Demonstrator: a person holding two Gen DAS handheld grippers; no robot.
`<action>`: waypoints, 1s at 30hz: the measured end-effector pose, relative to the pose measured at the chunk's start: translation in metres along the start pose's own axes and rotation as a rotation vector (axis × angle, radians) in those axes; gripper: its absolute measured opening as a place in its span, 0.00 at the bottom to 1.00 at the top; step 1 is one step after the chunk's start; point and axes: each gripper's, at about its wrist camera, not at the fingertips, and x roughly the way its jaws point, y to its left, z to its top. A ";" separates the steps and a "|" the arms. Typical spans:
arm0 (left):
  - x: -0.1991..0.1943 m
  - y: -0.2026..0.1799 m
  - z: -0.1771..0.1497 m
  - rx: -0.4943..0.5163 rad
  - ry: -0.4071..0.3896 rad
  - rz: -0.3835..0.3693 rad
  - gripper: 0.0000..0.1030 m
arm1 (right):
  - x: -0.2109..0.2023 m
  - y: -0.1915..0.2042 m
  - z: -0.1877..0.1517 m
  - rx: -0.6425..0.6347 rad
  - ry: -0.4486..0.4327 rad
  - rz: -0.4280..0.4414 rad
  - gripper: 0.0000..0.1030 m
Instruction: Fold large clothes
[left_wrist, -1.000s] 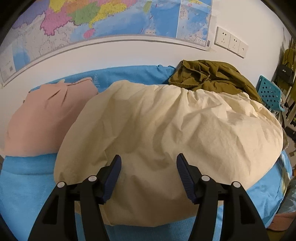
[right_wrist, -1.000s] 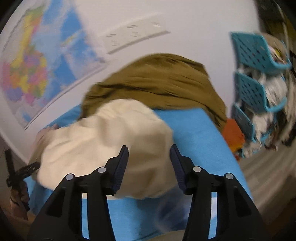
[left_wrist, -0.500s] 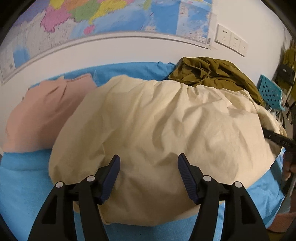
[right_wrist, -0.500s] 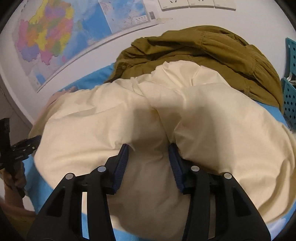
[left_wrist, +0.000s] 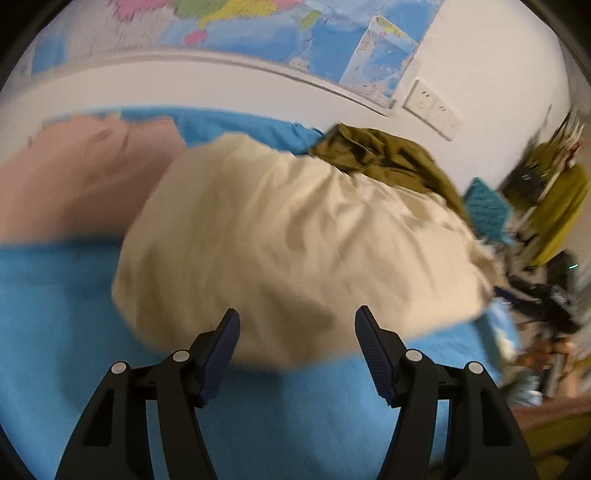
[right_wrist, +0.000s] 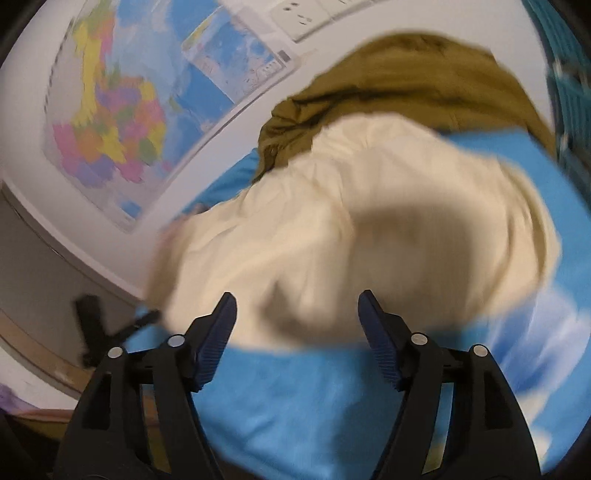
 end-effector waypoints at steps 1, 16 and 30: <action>-0.005 0.003 -0.008 -0.010 0.019 -0.039 0.61 | -0.003 -0.006 -0.007 0.045 0.012 0.031 0.73; 0.039 0.034 -0.007 -0.325 0.053 -0.280 0.80 | 0.042 -0.029 0.001 0.282 -0.023 0.068 0.82; 0.080 0.019 0.032 -0.373 0.033 -0.183 0.80 | 0.076 -0.015 0.026 0.234 -0.183 -0.024 0.96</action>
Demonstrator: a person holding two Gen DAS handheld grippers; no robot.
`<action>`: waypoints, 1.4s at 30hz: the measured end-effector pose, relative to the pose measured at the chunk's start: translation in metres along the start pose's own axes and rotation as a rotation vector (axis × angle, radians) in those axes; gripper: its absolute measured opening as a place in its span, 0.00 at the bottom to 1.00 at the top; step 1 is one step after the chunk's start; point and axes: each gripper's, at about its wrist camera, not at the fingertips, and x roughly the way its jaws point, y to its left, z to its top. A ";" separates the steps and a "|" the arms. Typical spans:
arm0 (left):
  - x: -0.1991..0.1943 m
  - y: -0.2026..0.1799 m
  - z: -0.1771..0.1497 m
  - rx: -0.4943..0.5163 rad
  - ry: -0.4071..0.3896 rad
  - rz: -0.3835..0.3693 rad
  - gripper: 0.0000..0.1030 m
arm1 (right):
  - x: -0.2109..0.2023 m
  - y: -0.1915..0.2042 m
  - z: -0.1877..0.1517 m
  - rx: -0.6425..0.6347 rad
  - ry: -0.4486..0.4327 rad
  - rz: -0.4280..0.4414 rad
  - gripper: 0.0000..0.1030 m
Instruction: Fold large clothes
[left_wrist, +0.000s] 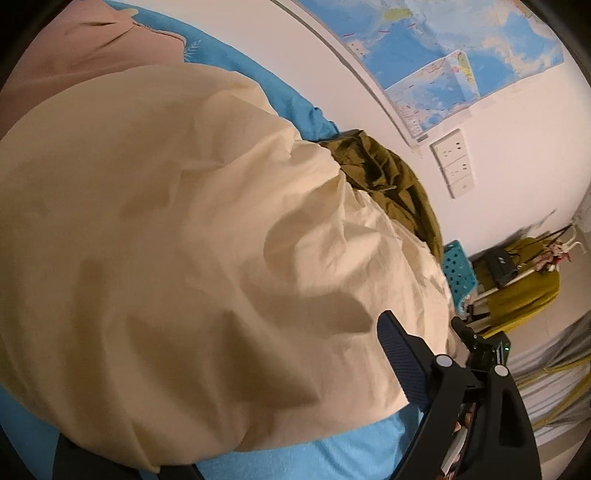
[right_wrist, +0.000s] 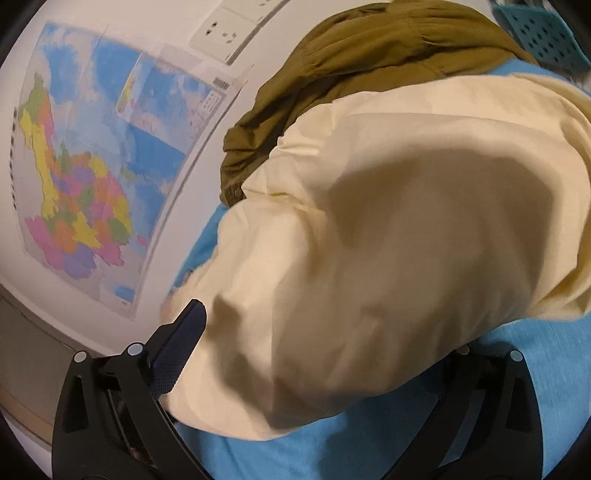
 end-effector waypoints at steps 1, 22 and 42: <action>-0.001 0.001 0.000 -0.005 -0.002 0.012 0.77 | 0.001 0.000 0.001 -0.001 -0.002 0.002 0.95; 0.006 -0.011 -0.002 0.052 -0.014 0.129 0.57 | 0.024 0.004 0.010 -0.100 0.034 -0.039 0.38; -0.112 -0.089 0.077 0.286 -0.194 0.008 0.14 | -0.038 0.173 0.045 -0.467 -0.106 0.246 0.09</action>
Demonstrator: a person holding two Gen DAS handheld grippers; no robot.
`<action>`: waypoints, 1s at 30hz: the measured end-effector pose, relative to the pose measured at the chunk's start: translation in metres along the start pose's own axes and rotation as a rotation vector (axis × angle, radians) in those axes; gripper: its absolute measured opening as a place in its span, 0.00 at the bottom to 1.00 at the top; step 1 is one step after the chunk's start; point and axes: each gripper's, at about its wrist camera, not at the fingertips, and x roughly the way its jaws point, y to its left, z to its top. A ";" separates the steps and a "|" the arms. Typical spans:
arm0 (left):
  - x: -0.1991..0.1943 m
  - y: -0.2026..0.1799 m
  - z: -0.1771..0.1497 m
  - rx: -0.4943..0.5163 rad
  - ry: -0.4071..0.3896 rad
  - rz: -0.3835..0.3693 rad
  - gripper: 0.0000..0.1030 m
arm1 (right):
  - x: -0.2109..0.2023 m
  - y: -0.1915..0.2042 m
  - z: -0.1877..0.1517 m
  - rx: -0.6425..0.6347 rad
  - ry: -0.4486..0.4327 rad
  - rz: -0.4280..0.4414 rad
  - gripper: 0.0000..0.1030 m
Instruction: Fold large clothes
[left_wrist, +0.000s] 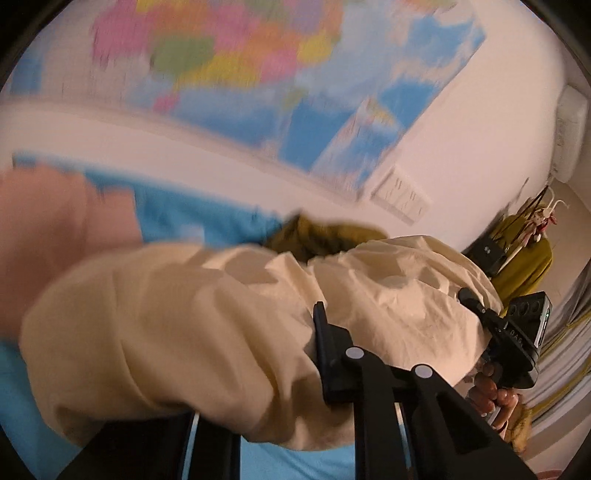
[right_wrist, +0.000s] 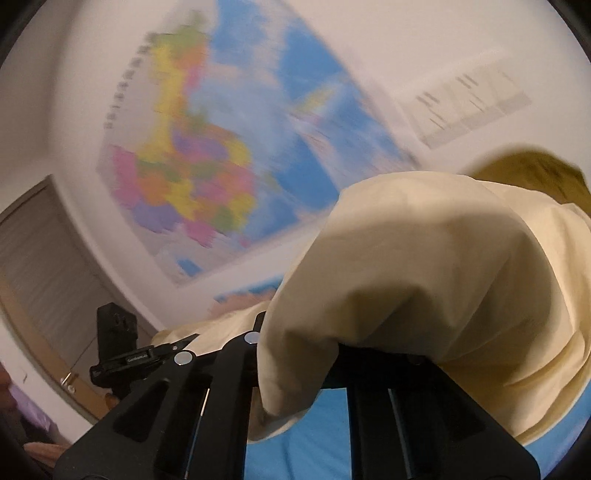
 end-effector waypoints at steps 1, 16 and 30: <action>-0.008 0.000 0.011 0.012 -0.023 0.009 0.14 | 0.008 0.012 0.011 -0.027 -0.016 0.030 0.09; -0.116 0.221 0.120 -0.001 -0.406 0.563 0.16 | 0.319 0.150 -0.023 -0.124 0.239 0.370 0.09; -0.092 0.374 0.030 -0.336 -0.234 0.629 0.27 | 0.347 0.117 -0.116 -0.118 0.593 0.279 0.49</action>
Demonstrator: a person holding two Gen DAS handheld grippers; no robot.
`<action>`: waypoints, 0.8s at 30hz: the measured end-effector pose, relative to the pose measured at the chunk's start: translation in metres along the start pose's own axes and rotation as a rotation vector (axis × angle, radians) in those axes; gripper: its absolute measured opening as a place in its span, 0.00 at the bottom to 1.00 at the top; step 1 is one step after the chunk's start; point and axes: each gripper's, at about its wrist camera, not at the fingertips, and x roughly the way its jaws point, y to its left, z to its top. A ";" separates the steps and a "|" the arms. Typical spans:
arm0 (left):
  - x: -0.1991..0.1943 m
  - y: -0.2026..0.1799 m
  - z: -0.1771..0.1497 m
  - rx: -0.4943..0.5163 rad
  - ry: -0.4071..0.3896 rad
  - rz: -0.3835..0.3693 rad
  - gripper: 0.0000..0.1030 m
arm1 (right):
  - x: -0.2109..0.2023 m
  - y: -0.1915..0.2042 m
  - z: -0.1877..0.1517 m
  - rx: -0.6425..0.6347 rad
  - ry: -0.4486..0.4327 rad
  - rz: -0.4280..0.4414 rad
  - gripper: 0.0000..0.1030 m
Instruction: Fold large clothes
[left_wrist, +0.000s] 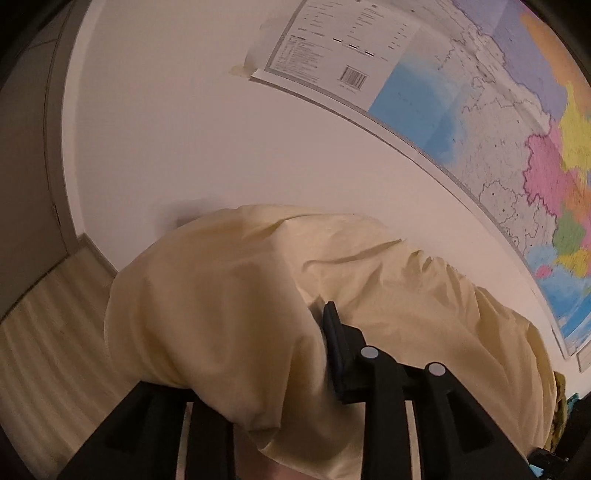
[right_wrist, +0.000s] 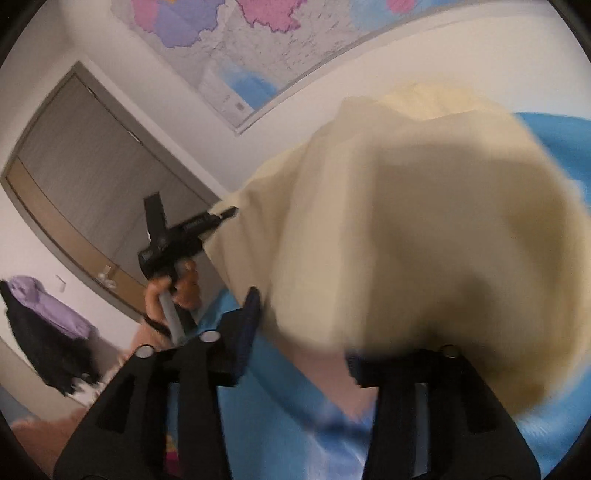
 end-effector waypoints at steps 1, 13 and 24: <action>-0.002 0.002 0.000 0.004 0.001 0.009 0.29 | -0.012 -0.003 -0.004 -0.003 -0.012 -0.029 0.50; -0.040 -0.019 -0.013 0.011 0.040 0.164 0.45 | -0.072 -0.076 -0.003 0.154 -0.143 -0.265 0.33; -0.033 -0.016 0.006 0.036 0.081 0.227 0.51 | -0.013 0.004 0.000 -0.391 -0.023 -0.464 0.74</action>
